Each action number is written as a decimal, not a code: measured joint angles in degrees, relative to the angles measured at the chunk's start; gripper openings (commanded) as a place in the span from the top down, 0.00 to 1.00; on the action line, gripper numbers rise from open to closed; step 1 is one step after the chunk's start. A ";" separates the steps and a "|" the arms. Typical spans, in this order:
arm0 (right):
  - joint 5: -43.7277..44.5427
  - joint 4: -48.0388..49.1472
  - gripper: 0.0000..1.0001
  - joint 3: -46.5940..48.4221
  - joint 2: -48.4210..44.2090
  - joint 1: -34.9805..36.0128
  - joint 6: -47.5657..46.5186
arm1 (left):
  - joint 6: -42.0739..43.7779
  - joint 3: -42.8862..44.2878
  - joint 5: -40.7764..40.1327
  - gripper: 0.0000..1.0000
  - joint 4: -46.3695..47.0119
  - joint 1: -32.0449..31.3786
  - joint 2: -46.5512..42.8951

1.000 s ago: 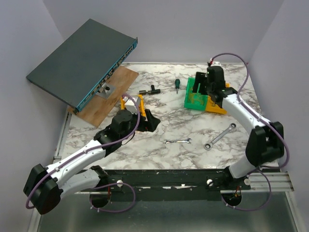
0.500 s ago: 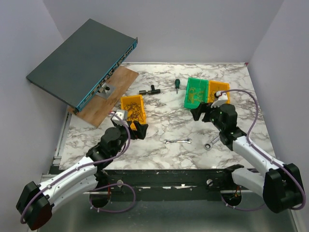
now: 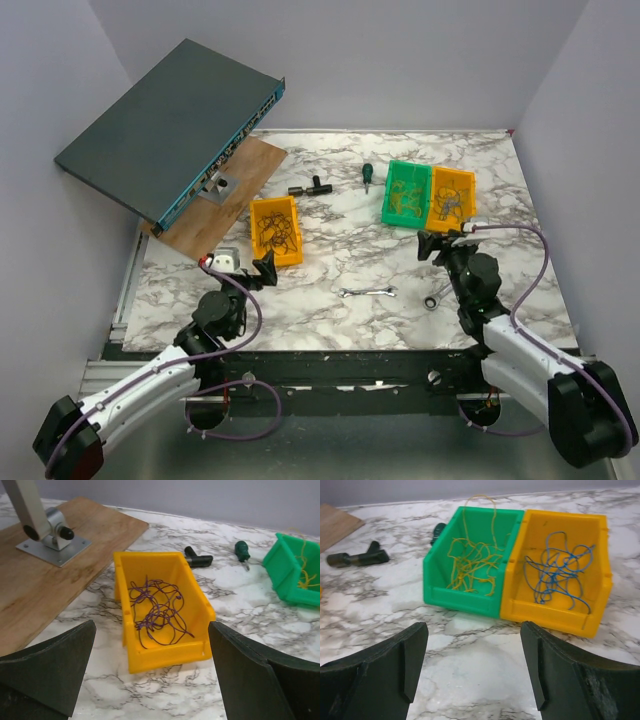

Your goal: Untangle the cables

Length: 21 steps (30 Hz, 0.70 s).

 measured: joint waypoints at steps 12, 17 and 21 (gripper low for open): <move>11.17 29.92 0.16 -5.81 24.06 -0.39 -4.61 | 18.01 0.35 -2.95 0.02 22.23 12.74 17.90; 11.21 36.15 0.16 -3.78 31.91 -2.51 -5.75 | 19.15 0.26 3.54 0.04 27.78 22.40 25.29; 9.27 39.80 0.17 -1.01 40.00 -5.95 -5.40 | 20.33 0.63 9.25 0.05 30.97 27.21 32.13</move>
